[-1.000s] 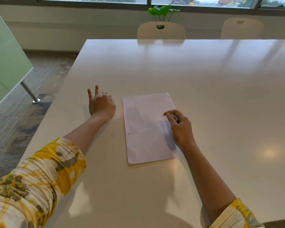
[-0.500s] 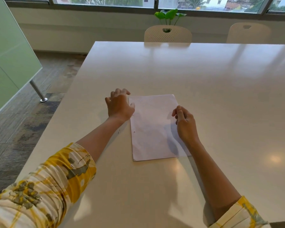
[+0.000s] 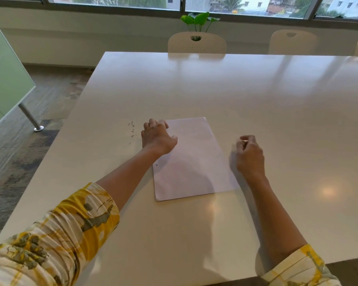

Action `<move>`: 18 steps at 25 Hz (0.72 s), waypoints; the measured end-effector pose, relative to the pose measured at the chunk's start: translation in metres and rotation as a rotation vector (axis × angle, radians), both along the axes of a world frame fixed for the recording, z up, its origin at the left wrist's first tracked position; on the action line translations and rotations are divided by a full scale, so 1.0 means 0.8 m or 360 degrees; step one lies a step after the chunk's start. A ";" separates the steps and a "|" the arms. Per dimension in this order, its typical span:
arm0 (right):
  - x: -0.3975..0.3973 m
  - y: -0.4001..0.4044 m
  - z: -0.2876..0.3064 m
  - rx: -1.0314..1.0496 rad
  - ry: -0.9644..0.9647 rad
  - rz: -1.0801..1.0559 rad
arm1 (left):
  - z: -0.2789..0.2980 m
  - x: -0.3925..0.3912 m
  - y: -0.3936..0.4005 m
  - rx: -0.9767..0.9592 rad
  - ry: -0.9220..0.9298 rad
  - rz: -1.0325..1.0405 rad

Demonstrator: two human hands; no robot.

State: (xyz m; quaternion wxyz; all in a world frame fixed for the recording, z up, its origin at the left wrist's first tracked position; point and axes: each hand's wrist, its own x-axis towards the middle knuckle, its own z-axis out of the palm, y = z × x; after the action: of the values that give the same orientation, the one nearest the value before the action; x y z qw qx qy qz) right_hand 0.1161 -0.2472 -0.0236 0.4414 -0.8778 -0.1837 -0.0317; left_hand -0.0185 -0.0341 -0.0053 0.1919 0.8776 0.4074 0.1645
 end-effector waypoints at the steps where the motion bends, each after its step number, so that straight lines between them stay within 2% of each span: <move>1: 0.009 -0.012 -0.002 -0.0017 -0.0014 -0.0103 | 0.001 0.002 -0.003 -0.0001 0.0032 0.0005; 5: 0.030 -0.042 -0.006 -0.0071 -0.0045 -0.0358 | 0.000 0.007 -0.007 0.0020 0.0187 0.0052; 11: 0.031 -0.051 -0.007 -0.0095 0.0030 -0.0369 | -0.004 0.012 -0.006 -0.0080 0.0312 0.0150; 14: 0.024 -0.044 -0.002 -0.0139 -0.0033 -0.0422 | -0.006 0.014 -0.006 -0.0150 0.0311 0.0164; 16: 0.019 -0.031 0.007 -0.0099 -0.0142 -0.0358 | -0.006 0.015 -0.005 -0.0176 0.0299 0.0190; 18: 0.009 -0.009 0.016 0.0008 -0.0059 -0.0109 | -0.005 0.017 -0.005 -0.0202 0.0298 0.0225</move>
State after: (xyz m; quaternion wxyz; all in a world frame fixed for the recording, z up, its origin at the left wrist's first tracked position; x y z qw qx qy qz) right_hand 0.1233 -0.2547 -0.0106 0.4387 -0.8817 -0.1617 -0.0635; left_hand -0.0047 -0.0377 -0.0090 0.1962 0.8442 0.4940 0.0690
